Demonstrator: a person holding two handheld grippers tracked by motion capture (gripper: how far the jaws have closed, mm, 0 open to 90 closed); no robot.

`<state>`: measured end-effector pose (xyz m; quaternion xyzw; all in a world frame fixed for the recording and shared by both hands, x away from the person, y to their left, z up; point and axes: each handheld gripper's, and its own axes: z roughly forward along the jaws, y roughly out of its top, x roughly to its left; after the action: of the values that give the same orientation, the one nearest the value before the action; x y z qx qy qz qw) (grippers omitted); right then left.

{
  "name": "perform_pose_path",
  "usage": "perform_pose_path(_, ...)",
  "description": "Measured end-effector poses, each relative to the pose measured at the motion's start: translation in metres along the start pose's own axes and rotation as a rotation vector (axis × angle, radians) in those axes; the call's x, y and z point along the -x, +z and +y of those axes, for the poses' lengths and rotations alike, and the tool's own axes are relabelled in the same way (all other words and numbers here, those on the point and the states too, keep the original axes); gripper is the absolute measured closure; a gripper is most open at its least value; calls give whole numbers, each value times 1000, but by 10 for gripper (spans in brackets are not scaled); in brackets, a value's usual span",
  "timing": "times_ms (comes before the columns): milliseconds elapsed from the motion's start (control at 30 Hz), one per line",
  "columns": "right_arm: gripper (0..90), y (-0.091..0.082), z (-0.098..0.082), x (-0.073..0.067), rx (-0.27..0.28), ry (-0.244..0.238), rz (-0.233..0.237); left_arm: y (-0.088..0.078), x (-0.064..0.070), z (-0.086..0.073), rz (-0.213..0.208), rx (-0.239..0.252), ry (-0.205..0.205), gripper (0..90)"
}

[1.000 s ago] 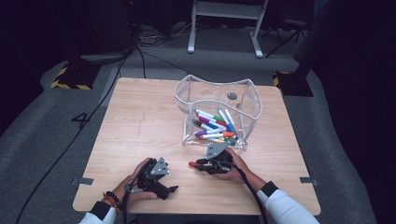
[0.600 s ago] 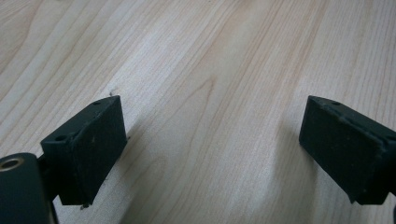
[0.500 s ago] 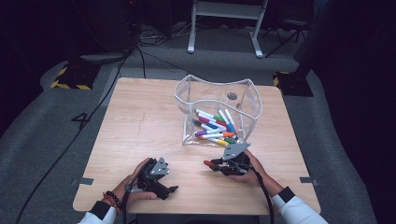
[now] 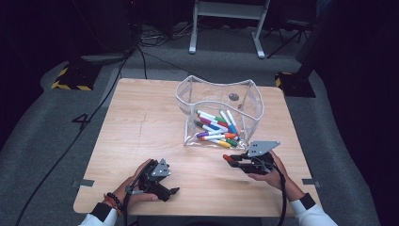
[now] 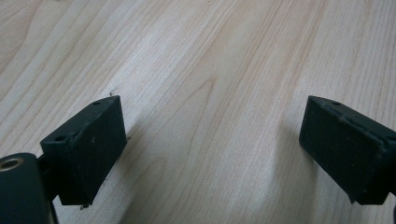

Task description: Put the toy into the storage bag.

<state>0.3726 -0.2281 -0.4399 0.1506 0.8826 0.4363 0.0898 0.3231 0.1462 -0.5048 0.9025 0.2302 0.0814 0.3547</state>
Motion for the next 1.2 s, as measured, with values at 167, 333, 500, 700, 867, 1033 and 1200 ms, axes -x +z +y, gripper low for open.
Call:
perform_pose_path(167, 746, -17, 2, 3, 28, 1, -32, 0, 0, 0, -2, 0, 2, 75)
perform_pose_path(333, 746, -36, 8, 4, 66, 9, -56, 0, 0, 0, -2, -1, 2, 75)
perform_pose_path(500, 746, -56, 13, 1, 96, 18, -97, 0, 0, 0, -2, -1, 2, 75)
perform_pose_path(700, 746, -81, 16, 5, 115, 27, -151, 0, 0, 0, -2, -3, 4, 75)
perform_pose_path(867, 746, -102, 24, 9, 165, 29, -164, 0, 0, 0, -2, -3, 3, 75)
perform_pose_path(1033, 746, -121, 42, 15, 188, -2, -218, 0, 0, 0, 0, -1, 0, 75)
perform_pose_path(1200, 746, -129, 69, 23, 211, -40, -240, 0, 0, 0, 2, -2, -1, 75)
